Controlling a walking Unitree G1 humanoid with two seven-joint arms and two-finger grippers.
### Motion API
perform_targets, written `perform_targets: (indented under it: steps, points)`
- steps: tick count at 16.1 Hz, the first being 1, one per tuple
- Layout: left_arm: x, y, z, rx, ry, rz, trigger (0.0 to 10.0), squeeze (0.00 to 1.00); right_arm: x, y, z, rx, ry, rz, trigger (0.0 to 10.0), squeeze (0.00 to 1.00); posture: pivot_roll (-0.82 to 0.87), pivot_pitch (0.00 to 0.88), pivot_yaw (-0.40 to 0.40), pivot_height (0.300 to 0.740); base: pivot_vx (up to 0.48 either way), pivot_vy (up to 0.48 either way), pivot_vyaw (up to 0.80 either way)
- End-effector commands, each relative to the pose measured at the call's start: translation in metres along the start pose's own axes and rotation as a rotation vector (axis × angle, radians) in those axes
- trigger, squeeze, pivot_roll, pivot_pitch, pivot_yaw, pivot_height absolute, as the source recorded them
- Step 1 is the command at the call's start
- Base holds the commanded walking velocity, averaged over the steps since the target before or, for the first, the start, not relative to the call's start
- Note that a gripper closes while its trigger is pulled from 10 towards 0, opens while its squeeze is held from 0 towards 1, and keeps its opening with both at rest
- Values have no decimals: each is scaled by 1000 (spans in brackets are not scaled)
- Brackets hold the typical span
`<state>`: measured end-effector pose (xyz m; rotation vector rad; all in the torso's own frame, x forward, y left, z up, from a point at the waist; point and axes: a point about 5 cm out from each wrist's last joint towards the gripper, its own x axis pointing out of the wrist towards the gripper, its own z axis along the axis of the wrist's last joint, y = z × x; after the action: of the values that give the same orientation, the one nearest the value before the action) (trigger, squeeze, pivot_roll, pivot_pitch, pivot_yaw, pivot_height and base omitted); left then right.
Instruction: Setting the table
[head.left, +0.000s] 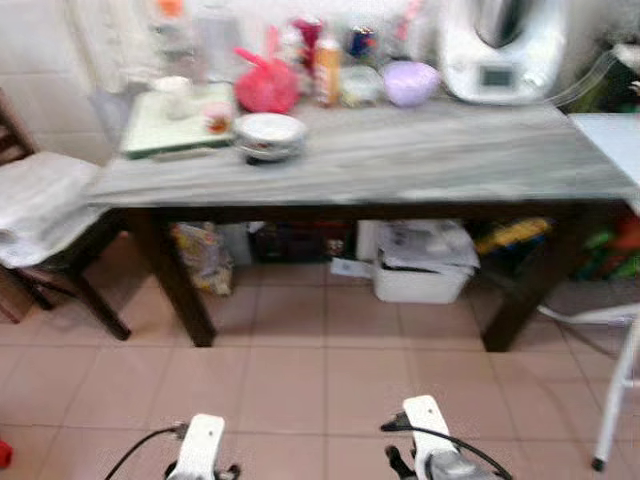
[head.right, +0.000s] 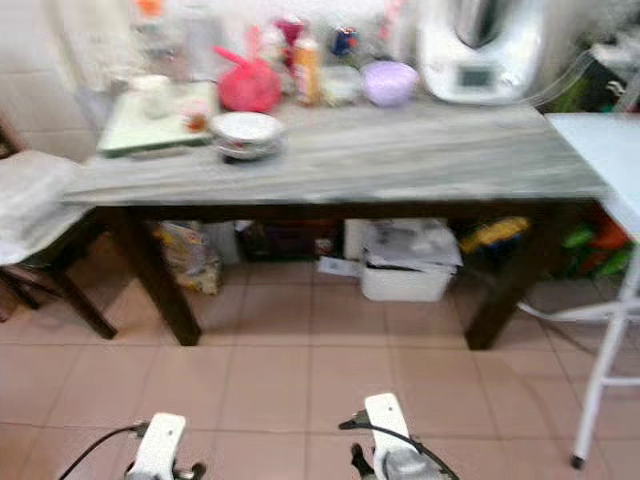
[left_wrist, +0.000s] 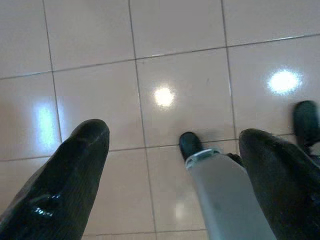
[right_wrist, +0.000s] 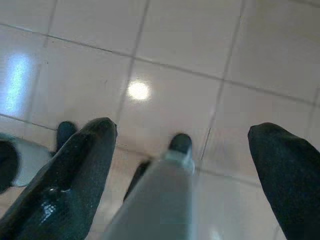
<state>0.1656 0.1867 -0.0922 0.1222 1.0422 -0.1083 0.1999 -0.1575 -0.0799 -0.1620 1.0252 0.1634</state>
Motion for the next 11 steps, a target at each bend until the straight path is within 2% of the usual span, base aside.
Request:
perform_targets:
  steps: [1, 8, 11]
  points:
    - [0, -5, -4, -19, 7, -8, 10000, 0, 0, -6, 5, -11, -17, -12, 10000, 0, -51, 0, 69, 740, 0, 0, 0]
    - [-1, -3, -6, -50, -14, 6, 10000, 0, -1, -5, 6, -48, -53, -18, 10000, 0, -57, 0, 81, 740, 0, 0, 0]
    - [-3, -1, 1, -133, -147, 30, 10000, 0, -2, -5, 14, -49, -158, -53, 10000, 0, -52, 0, 86, 740, 0, 0, 0]
